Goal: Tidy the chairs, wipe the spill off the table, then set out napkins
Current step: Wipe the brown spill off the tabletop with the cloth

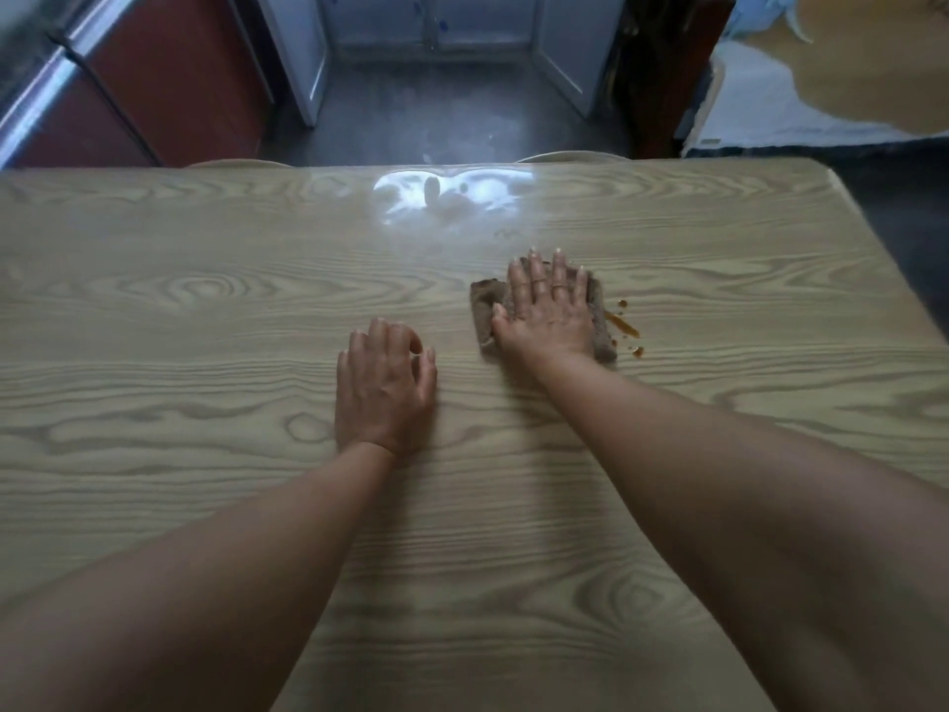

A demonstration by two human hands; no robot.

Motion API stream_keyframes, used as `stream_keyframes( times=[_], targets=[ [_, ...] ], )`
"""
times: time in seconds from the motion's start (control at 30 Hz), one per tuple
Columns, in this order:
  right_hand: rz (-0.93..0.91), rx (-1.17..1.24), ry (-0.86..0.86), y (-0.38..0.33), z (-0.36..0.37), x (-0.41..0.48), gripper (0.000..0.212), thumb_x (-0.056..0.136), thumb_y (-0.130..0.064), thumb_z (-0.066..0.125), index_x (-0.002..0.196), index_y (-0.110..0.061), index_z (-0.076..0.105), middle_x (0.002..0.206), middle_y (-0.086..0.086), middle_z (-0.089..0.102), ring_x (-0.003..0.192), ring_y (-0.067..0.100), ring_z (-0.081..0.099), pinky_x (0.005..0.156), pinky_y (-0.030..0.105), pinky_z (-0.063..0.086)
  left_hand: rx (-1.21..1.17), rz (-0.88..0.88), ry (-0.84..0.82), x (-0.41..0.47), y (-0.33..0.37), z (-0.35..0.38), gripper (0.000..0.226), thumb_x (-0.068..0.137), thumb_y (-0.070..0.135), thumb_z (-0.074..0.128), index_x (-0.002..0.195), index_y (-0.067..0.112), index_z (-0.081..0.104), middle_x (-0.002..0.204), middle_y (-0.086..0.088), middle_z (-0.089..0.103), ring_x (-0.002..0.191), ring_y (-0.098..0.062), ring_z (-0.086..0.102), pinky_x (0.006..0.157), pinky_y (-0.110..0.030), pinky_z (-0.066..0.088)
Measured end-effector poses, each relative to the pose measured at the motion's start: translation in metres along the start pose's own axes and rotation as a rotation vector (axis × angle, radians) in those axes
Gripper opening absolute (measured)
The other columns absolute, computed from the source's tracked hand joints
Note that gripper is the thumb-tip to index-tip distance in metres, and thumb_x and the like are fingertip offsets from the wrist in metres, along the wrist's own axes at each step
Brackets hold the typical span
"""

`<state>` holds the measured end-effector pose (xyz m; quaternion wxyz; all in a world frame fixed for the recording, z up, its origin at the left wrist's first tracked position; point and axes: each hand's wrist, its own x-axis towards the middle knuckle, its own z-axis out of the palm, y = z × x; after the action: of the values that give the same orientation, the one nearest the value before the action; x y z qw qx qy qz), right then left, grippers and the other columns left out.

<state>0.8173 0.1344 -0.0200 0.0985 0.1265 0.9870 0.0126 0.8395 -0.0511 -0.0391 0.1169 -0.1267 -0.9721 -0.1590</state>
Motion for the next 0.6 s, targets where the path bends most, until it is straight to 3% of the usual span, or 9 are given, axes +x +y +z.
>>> stream_keyframes(
  times=[0.23, 0.6],
  targets=[
    [0.073, 0.043, -0.005, 0.009, -0.011, 0.043, 0.066, 0.098, -0.048, 0.016, 0.155, -0.02, -0.003, 0.162, 0.004, -0.013, 0.148, 0.03, -0.017, 0.118, 0.05, -0.011, 0.022, 0.02, -0.003, 0.003, -0.001, 0.001, 0.021, 0.086, 0.037, 0.041, 0.089, 0.02, 0.051, 0.095, -0.007, 0.053, 0.09, -0.03, 0.05, 0.078, -0.042, 0.039],
    [0.185, 0.104, -0.003, 0.052, -0.002, 0.011, 0.067, 0.099, -0.05, 0.02, 0.155, -0.023, -0.002, 0.162, 0.003, -0.014, 0.147, 0.032, -0.018, 0.118, 0.052, -0.01, 0.018, 0.021, 0.012, 0.002, 0.0, 0.001, 0.021, 0.086, 0.036, 0.041, 0.09, 0.018, 0.052, 0.095, -0.01, 0.053, 0.09, -0.032, 0.05, 0.078, -0.043, 0.038]
  ],
)
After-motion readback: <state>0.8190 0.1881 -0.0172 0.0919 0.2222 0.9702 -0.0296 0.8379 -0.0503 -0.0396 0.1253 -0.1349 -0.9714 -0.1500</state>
